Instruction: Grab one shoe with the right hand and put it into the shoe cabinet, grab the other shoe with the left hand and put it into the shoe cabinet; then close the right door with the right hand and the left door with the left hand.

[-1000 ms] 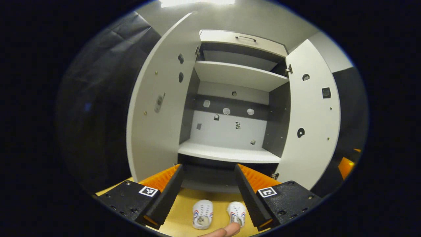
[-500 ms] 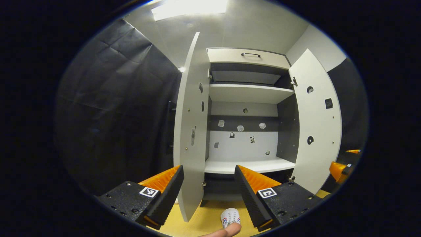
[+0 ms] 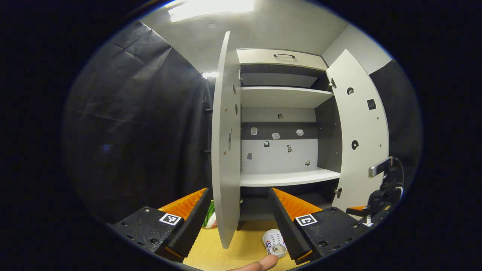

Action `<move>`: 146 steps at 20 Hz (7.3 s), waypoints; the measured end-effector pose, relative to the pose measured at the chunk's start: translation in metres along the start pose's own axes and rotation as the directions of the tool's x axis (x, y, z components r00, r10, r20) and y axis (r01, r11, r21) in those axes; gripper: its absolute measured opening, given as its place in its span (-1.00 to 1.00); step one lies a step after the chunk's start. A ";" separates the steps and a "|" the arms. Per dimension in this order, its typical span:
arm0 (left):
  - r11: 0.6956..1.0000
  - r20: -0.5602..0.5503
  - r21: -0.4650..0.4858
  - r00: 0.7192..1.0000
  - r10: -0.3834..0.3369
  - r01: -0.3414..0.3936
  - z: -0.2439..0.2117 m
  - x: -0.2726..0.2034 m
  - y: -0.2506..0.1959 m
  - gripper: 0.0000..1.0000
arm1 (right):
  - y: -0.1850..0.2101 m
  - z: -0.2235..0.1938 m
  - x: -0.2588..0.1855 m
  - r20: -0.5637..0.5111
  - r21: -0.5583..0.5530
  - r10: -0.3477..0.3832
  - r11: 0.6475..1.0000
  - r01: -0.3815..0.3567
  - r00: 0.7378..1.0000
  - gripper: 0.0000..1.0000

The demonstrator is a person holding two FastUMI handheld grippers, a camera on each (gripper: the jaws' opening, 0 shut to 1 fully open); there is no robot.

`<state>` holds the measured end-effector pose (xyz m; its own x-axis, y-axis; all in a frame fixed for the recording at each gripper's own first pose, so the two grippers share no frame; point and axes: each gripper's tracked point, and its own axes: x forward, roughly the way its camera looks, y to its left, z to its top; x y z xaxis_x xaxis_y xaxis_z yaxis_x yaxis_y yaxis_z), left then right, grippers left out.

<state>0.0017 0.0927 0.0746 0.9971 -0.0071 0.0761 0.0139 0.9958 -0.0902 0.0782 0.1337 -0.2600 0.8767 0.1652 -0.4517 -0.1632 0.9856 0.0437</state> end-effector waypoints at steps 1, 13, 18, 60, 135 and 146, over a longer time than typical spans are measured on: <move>1.000 0.002 -0.002 1.000 -0.001 0.001 -0.001 -0.001 0.002 0.88 | 0.006 -0.016 0.009 -0.031 0.000 0.007 1.000 -0.007 0.999 1.00; 1.000 -0.056 -0.009 0.998 -0.024 0.024 -0.040 0.003 0.009 0.89 | 0.034 -0.141 0.078 -0.277 0.091 0.001 0.995 0.025 0.961 0.39; 0.999 -0.087 -0.007 0.995 -0.047 0.047 -0.061 0.003 0.002 0.89 | 0.033 -0.146 0.097 -0.234 0.119 -0.065 0.988 0.095 0.970 -0.46; 0.977 -0.087 -0.007 0.974 -0.211 0.212 -0.086 0.094 -0.059 0.90 | -0.016 0.240 0.015 0.428 0.037 0.030 0.998 -0.051 0.903 -0.97; 0.973 -0.055 0.009 0.972 -0.228 0.229 -0.091 0.051 -0.052 0.87 | 0.087 0.076 -0.013 0.391 0.339 0.478 0.720 -0.606 0.787 -1.00; 0.961 -0.103 -0.026 0.956 -0.275 0.274 -0.119 0.078 -0.067 0.87 | 0.019 0.275 0.036 0.490 0.169 0.251 0.912 -0.373 0.835 -1.00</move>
<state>0.0878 0.0142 -0.0320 0.9570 -0.2901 -0.0044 0.2885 0.9531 -0.0918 0.2308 0.1678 -0.0304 0.9128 0.4022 0.0708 -0.3996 0.8437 0.3585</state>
